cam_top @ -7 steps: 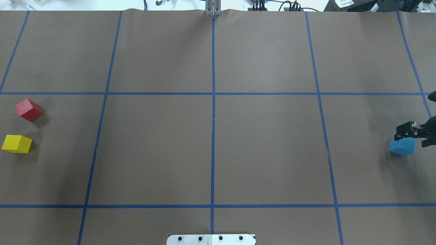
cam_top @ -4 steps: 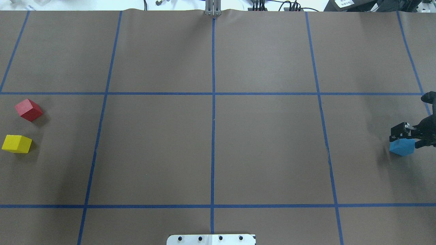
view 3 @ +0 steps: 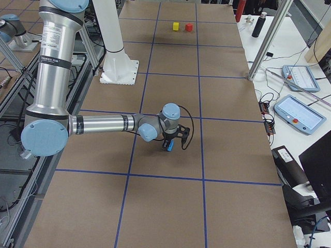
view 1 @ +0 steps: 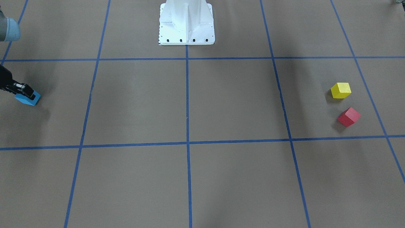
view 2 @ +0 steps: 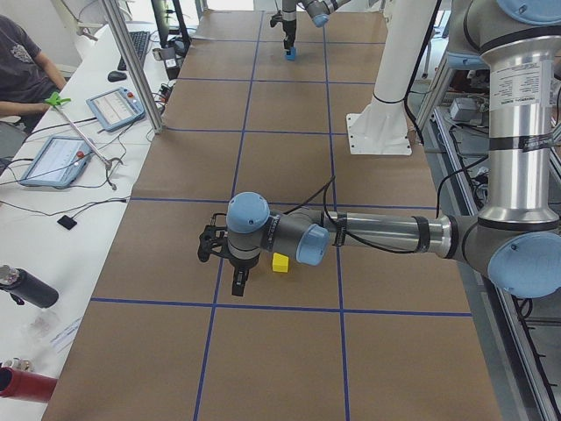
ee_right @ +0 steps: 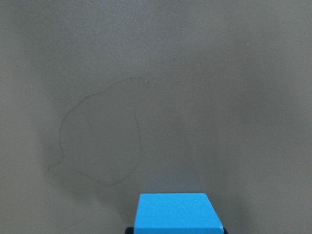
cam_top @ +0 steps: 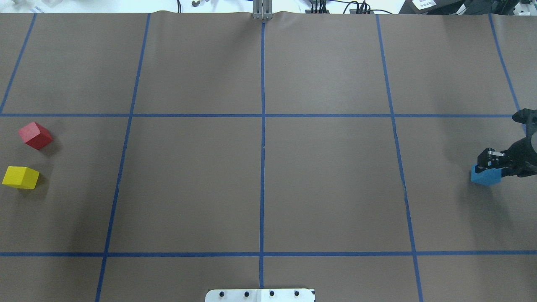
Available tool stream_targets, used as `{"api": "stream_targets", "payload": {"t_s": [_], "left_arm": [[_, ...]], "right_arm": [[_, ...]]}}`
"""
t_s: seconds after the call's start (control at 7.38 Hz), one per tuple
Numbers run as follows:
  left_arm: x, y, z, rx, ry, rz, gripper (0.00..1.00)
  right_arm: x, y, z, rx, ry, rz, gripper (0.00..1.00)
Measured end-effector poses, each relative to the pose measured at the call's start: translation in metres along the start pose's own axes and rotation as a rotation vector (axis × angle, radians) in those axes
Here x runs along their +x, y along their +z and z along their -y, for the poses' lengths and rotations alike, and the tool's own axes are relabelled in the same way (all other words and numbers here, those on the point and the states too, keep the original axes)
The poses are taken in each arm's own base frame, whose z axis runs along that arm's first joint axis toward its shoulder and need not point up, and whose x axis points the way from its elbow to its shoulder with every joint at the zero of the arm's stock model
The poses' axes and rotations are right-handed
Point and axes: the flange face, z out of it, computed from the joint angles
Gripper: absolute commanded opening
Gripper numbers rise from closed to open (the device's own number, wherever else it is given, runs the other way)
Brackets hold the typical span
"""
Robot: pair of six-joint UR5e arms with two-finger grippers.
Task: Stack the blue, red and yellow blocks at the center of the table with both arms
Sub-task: 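Carry the blue cube with the right gripper to the table center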
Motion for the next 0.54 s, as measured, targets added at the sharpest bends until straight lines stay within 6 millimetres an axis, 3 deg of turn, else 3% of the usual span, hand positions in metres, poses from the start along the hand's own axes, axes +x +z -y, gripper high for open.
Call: {"api": "stream_targets", "payload": {"t_s": [0.14, 0.41, 0.54], "left_arm": [[0.0, 0.0, 0.0, 0.0, 0.001, 0.0, 1.0], [0.0, 0.0, 0.0, 0.0, 0.001, 0.0, 1.0], [0.0, 0.001, 0.0, 0.0, 0.001, 0.0, 1.0]], "right_arm": [[-0.042, -0.012, 0.011, 0.015, 0.021, 0.036, 0.0], [-0.163, -0.033, 0.03, 0.015, 0.02, 0.057, 0.0], [-0.225, -0.043, 0.029, 0.022, -0.003, 0.051, 0.0]]}}
